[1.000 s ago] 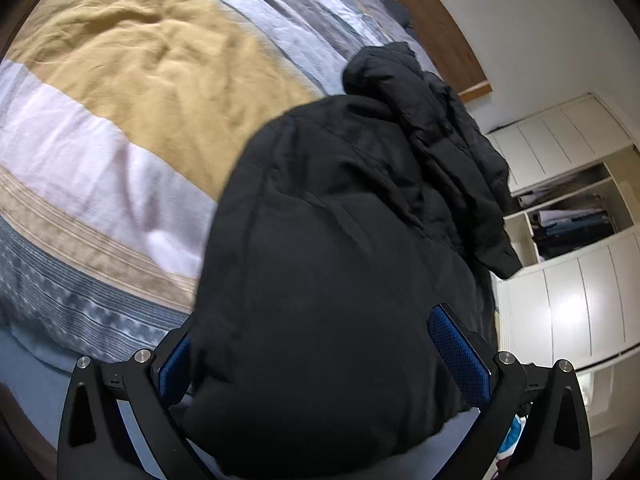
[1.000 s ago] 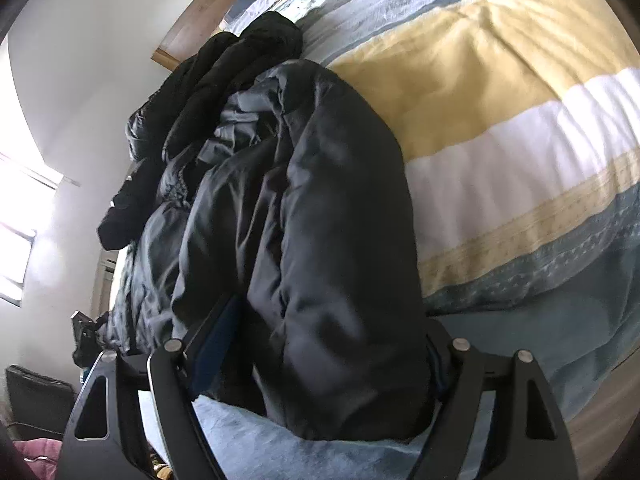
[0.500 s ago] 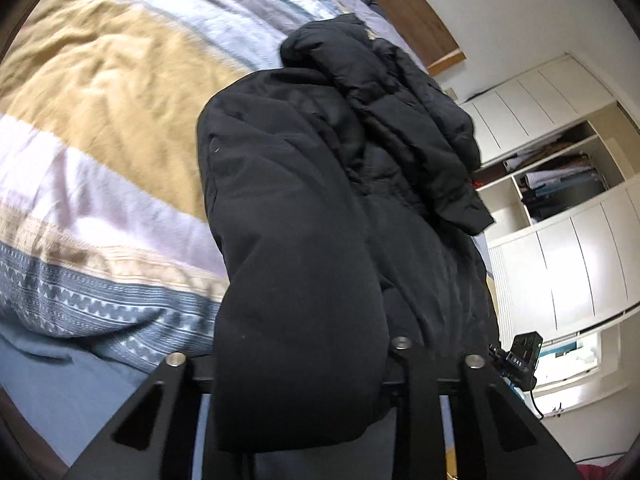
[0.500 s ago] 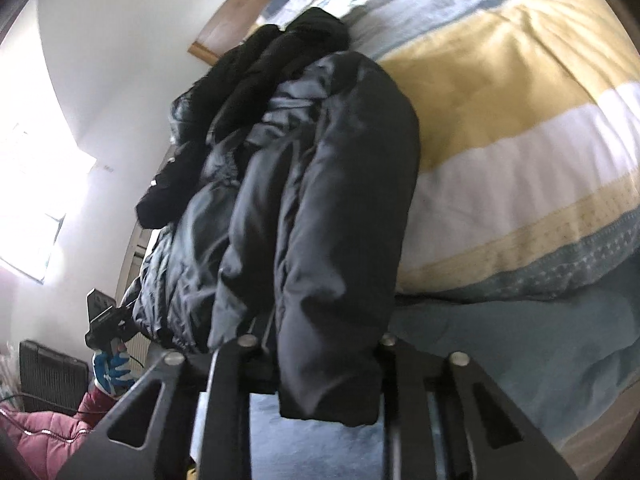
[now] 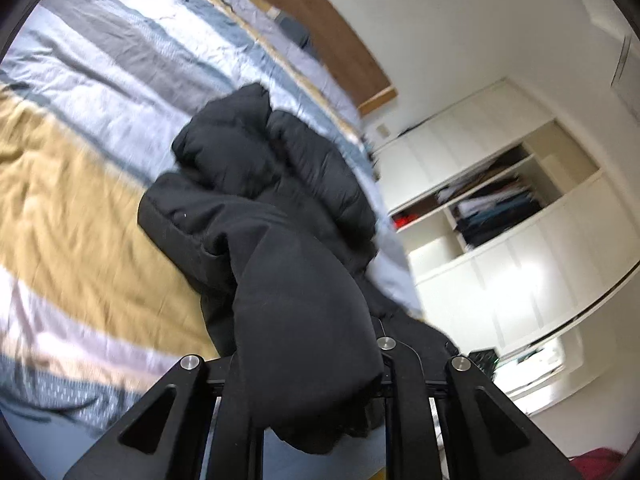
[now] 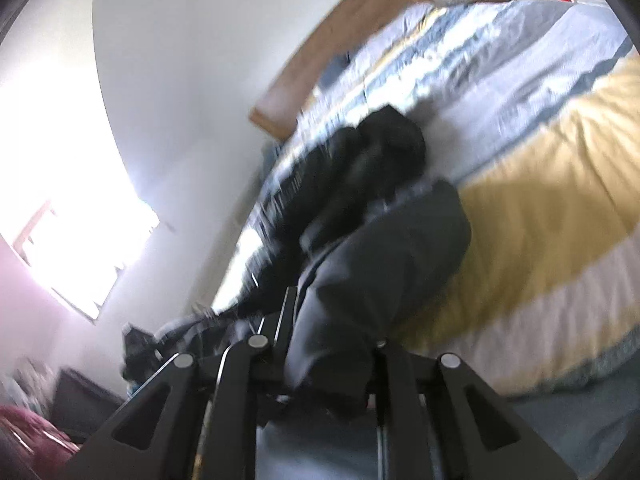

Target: Fold large clothes

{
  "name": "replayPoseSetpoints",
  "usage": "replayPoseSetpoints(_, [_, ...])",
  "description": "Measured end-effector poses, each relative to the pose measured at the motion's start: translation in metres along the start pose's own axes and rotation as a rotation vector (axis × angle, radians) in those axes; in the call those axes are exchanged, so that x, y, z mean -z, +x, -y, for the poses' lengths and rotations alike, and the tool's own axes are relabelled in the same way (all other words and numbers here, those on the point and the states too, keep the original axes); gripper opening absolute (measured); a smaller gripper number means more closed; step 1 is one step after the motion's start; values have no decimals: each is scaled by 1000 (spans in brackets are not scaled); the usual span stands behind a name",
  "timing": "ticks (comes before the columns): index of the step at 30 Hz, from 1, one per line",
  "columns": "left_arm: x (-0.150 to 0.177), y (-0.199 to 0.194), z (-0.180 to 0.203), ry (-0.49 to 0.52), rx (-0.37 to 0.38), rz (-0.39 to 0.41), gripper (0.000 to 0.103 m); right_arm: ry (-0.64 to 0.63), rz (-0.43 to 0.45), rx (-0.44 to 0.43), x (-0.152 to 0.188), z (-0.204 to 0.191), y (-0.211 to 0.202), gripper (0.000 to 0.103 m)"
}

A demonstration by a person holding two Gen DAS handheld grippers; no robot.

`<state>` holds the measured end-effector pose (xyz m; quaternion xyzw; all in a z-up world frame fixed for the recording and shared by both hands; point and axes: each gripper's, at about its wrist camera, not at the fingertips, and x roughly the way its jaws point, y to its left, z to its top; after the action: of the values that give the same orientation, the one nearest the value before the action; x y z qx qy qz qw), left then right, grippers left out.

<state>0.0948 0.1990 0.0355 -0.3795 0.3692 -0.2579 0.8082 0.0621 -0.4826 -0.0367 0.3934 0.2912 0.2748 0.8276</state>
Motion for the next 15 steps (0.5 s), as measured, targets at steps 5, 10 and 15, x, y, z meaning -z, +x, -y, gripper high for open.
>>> replayPoseSetpoints(5, [-44,-2,-4,-64,93,82,16,63,94,-52,-50,-2,6,15])
replayPoseSetpoints(10, [-95,13,-8,-193,170,166,17,89,138,-57,-98,-10,33,15])
replayPoseSetpoints(15, [-161,49,-2,-261,174,222,17,106,205,-32,-164,-20,80,15])
